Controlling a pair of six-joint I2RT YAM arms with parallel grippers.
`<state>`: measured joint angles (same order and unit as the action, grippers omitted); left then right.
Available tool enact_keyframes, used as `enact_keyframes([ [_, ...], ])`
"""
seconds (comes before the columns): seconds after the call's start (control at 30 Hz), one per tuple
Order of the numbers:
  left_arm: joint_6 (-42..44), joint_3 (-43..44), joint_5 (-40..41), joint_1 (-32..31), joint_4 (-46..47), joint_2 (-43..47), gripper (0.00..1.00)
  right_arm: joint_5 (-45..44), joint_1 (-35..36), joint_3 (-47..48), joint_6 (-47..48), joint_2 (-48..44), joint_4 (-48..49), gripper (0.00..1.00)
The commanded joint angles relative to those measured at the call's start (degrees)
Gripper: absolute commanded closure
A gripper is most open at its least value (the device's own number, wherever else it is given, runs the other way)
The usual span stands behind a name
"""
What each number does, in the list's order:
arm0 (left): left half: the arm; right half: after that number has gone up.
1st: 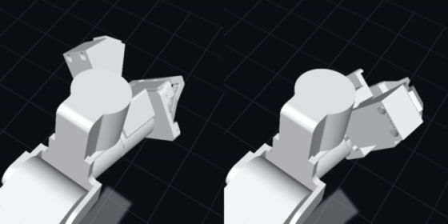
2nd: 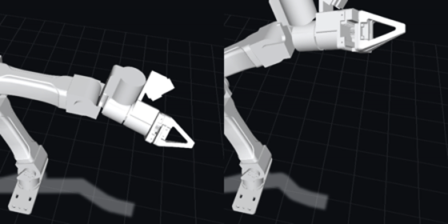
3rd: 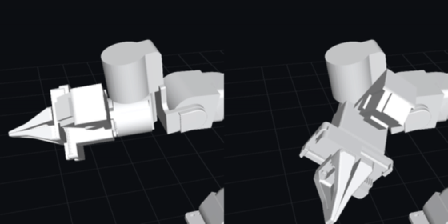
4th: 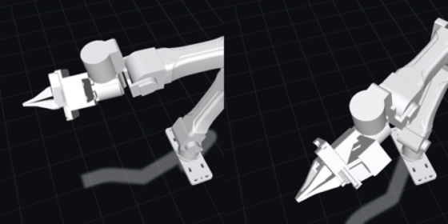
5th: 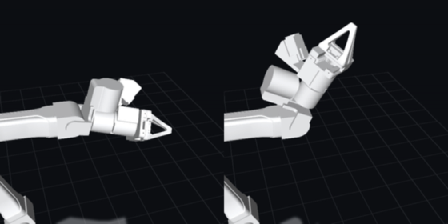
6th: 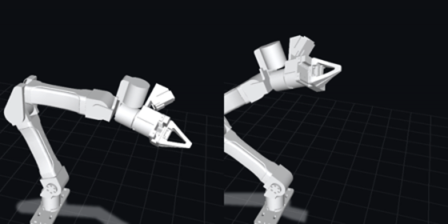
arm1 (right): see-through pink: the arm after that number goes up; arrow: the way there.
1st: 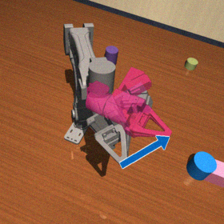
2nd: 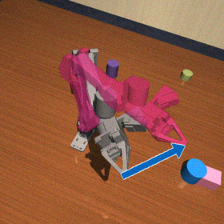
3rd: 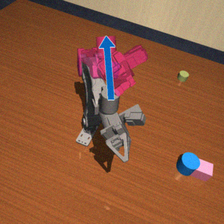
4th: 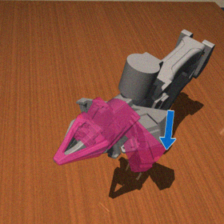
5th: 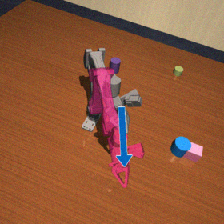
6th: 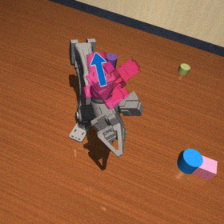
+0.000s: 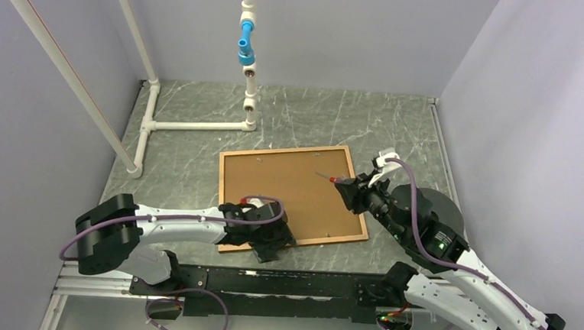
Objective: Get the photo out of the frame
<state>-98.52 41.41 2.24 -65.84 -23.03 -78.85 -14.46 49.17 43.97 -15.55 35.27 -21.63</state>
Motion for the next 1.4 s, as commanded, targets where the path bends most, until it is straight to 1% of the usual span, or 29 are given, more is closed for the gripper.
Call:
enact_keyframes([
  [0.0, -29.41, -0.37, 0.69, -1.81, 1.98, -0.30, 0.28, 0.57, 0.00, 1.19, -1.75, -3.09, -2.77, 1.00],
  [0.13, -34.51, -0.69, 3.58, -2.16, 1.11, -1.22, 0.25, 1.68, 0.01, 0.44, -2.52, -6.27, -4.18, 1.00],
  [0.23, -39.21, -1.25, 1.12, -2.10, -0.09, -2.75, 0.26, 2.42, 0.06, -0.01, -3.27, -7.75, -5.00, 1.00],
  [0.37, -43.02, -2.73, 2.12, -2.10, -2.11, -2.80, 0.26, 3.80, 0.07, -0.31, -3.56, -8.46, -5.28, 1.00],
  [0.53, -49.44, -2.99, 1.99, -2.02, -8.75, -1.59, 0.26, 5.93, 0.06, -0.29, -3.52, -8.38, -5.26, 1.00],
  [0.6, -50.85, -4.31, 2.84, -1.89, -8.18, -1.67, 0.26, 7.18, 0.08, -0.44, -3.60, -8.21, -5.03, 1.00],
  [0.67, -50.89, -5.25, 3.83, -1.44, -6.70, -1.59, 0.24, 7.85, 0.07, -0.54, -3.61, -8.36, -4.92, 1.00],
  [0.73, -50.89, -5.58, 6.05, -1.17, -6.36, -1.09, 0.19, 8.02, 0.05, -0.71, -3.74, -8.53, -4.96, 1.00],
  [0.77, -50.82, -5.31, 7.26, -1.06, -6.84, -0.80, 0.14, 8.12, 0.01, -0.72, -3.84, -8.47, -5.11, 1.00],
  [0.8, -50.87, -4.95, 8.07, -0.98, -7.83, -0.30, 0.13, 8.25, 0.07, -0.66, -3.94, -8.46, -5.24, 1.00],
  [0.87, -50.94, -3.81, 8.53, -0.56, -10.65, 0.61, 0.12, 8.47, 0.17, -0.55, -3.96, -8.51, -5.39, 1.00],
  [0.93, -50.98, -2.61, 7.67, 0.57, -14.08, 0.83, 0.13, 8.53, 0.15, -0.62, -3.96, -8.68, -5.35, 1.00],
  [1.07, -50.90, 1.48, 5.15, 3.09, -21.55, -1.20, 0.24, 8.57, 0.14, -0.94, -3.96, -8.88, -4.93, 1.00],
  [1.3, -50.64, 2.67, 3.57, 6.38, -21.93, -4.10, 0.25, 9.15, 0.27, -0.88, -4.14, -8.25, -5.22, 1.00],
  [1.33, -50.44, 3.37, 3.47, 6.50, -22.48, -4.77, 0.26, 9.22, 0.23, -0.90, -4.07, -8.24, -5.14, 1.00],
  [1.37, -50.12, 4.01, 3.55, 6.49, -23.19, -5.42, 0.30, 9.27, 0.23, -0.98, -4.05, -8.20, -5.03, 1.00],
])
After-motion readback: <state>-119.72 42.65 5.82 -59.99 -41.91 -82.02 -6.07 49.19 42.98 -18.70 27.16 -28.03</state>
